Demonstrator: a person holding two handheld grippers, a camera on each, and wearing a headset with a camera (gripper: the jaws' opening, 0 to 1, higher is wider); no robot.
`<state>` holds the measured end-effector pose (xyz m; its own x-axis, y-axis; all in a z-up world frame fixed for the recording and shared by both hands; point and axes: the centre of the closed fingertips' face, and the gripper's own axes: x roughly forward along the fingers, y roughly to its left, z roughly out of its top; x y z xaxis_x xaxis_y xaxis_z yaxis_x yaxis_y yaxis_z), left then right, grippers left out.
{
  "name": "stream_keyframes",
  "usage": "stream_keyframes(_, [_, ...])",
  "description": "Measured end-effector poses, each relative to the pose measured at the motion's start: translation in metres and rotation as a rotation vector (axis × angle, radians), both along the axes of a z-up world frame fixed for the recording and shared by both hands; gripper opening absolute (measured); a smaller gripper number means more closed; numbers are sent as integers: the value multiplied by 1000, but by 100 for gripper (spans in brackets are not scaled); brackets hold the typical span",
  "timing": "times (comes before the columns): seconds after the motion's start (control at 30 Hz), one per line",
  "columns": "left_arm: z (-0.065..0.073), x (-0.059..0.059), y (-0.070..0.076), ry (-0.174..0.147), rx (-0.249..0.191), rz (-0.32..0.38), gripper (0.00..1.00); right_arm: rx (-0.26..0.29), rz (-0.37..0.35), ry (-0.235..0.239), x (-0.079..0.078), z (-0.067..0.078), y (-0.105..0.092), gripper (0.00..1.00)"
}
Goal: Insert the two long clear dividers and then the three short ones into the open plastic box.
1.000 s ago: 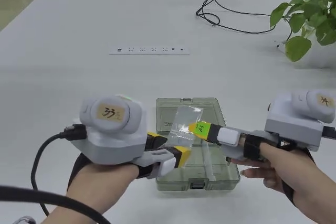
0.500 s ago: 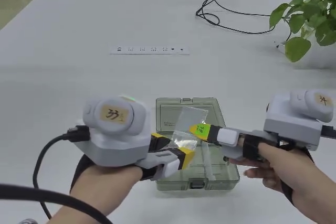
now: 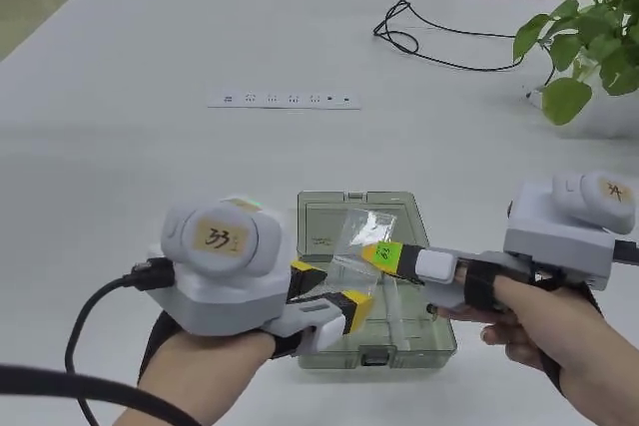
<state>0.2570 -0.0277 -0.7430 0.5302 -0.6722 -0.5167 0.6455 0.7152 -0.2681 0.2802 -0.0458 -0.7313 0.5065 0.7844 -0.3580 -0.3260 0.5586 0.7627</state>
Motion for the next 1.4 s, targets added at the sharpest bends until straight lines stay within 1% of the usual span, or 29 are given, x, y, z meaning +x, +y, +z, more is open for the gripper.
stream_keyframes(0.1, [0, 2, 3, -25, 22, -2, 52, 0, 2, 7, 0, -1, -1, 2])
stream_keyframes(0.13, [0, 2, 4, -34, 27, -6, 55, -3, 4, 6, 0, -1, -1, 2])
stream_keyframes(0.2, [-2, 3, 5, -48, 34, -10, 67, -1, 3, 12, 0, -2, -1, 2])
stream_keyframes(0.23, [-4, 3, 6, -45, 31, -8, 74, -1, 3, 13, -1, -2, -1, 2])
stream_keyframes(0.27, [-5, 3, 7, -39, 31, -3, 82, -4, 4, 15, -1, -2, -2, 2])
stream_keyframes(0.3, [-6, 3, 9, -42, 37, -3, 87, -9, 3, 20, -1, -3, -2, 2])
stream_keyframes(0.37, [-7, 3, 11, -52, 51, -4, 95, -11, 4, 24, -1, -4, -2, 2])
stream_keyframes(0.4, [-9, 2, 13, -51, 51, -6, 98, -12, 1, 28, -1, -4, -3, 2])
stream_keyframes(0.43, [-9, 2, 14, -52, 42, -6, 100, -16, 1, 31, -1, -5, -3, 2])
stream_keyframes(0.47, [-9, 2, 15, -55, 28, -7, 100, -18, 2, 31, -1, -5, -3, 2])
stream_keyframes(0.53, [-12, 1, 18, -50, 16, -5, 100, -25, -2, 38, -2, -6, -4, 2])
stream_keyframes(0.57, [-13, 1, 20, -58, 14, -1, 100, -28, 0, 38, -2, -6, -4, 2])
stream_keyframes(0.6, [-15, 3, 24, -74, 19, 8, 100, -31, 1, 42, -2, -7, -4, 2])
stream_keyframes(0.67, [-19, 3, 30, -94, 33, 9, 100, -42, -2, 49, -1, -9, -5, 2])
stream_keyframes(0.7, [-20, 4, 33, -102, 38, 13, 100, -53, -8, 68, -1, -11, -7, 2])
stream_keyframes(0.77, [-19, 5, 39, -143, 55, 7, 100, -57, -10, 80, 0, -12, -8, 2])
stream_keyframes(0.83, [-22, 4, 45, -155, 78, 4, 100, -68, -13, 94, 3, -13, -11, 2])
stream_keyframes(0.87, [-21, 4, 46, -168, 74, 0, 100, -71, -11, 101, 3, -12, -11, 2])
stream_keyframes(0.93, [-19, 4, 49, -176, 63, 10, 100, -84, -7, 115, 5, -12, -11, 2])
stream_keyframes(0.97, [-21, 6, 54, -181, 78, 27, 100, -96, 0, 119, 6, -12, -12, 2])
stream_keyframes(1.1, [-22, 8, 58, -192, 84, 32, 100, -123, 7, 141, 12, -13, -14, 2])
stream_keyframes(1.17, [-23, 10, 60, -205, 96, 36, 100, -144, 21, 149, 10, -11, -11, 2])
stream_keyframes(1.2, [-23, 10, 60, -207, 96, 36, 100, -152, 30, 143, 9, -10, -10, 2])
stream_keyframes(1.27, [-24, 12, 63, -210, 93, 47, 100, -165, 41, 156, 9, -8, -8, 2])
stream_keyframes(1.3, [-25, 13, 64, -207, 94, 50, 100, -177, 46, 152, 11, -7, -7, 2])
stream_keyframes(1.4, [-24, 12, 66, -222, 102, 43, 100, -207, 61, 167, 14, -7, -8, 2])
